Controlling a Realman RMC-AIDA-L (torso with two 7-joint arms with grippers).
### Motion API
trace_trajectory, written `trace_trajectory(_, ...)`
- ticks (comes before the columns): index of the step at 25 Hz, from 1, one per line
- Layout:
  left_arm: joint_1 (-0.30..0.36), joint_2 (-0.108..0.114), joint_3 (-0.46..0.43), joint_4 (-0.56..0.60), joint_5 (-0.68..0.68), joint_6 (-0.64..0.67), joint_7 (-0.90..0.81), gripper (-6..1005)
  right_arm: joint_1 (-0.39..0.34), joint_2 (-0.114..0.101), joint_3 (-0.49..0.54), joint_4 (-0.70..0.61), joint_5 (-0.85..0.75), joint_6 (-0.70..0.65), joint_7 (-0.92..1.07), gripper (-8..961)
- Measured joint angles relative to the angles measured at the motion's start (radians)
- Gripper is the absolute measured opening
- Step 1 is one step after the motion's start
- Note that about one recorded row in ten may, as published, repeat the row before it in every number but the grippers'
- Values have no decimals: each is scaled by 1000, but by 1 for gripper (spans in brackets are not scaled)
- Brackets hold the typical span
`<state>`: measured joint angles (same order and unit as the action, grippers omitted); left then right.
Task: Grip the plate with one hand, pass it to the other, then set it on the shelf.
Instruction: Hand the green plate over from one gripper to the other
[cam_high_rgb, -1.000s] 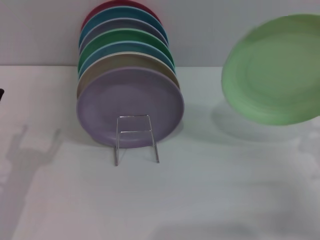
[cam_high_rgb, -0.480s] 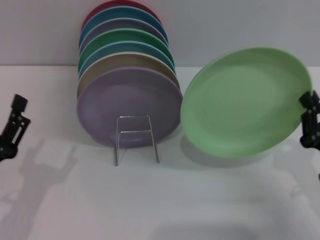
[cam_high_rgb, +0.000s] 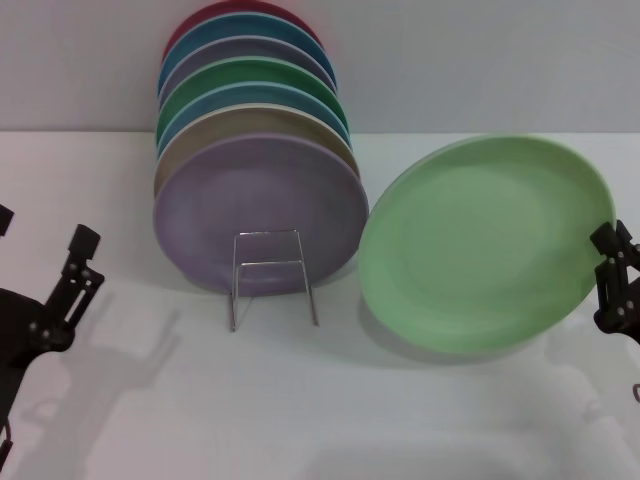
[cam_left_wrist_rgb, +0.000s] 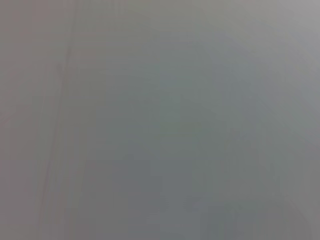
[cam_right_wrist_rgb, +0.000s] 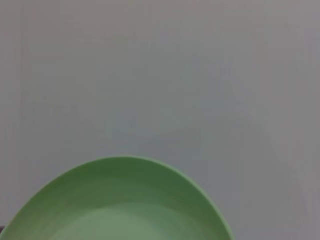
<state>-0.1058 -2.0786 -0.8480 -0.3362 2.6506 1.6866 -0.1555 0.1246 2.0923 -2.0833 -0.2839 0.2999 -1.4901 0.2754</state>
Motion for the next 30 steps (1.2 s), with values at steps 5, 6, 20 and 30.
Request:
trace_trajectory(5, -3, 0, 40, -13, 0, -39, 1, 845, -40, 0, -197, -77, 221, 22, -127, 20)
trace_trajectory(6, -4, 0, 46, -16, 0, -45, 1, 845, -49, 0, -252, -97, 276, 25, -165, 20)
trace_trajectory(20, -3, 1, 83, -53, 1, -104, -1, 844, -101, 0, -768, -236, 813, -136, -593, 21)
trace_trajectory(30, 1, 0, 126, -55, 1, -164, -1, 844, -121, 0, -804, -276, 856, -197, -702, 18)
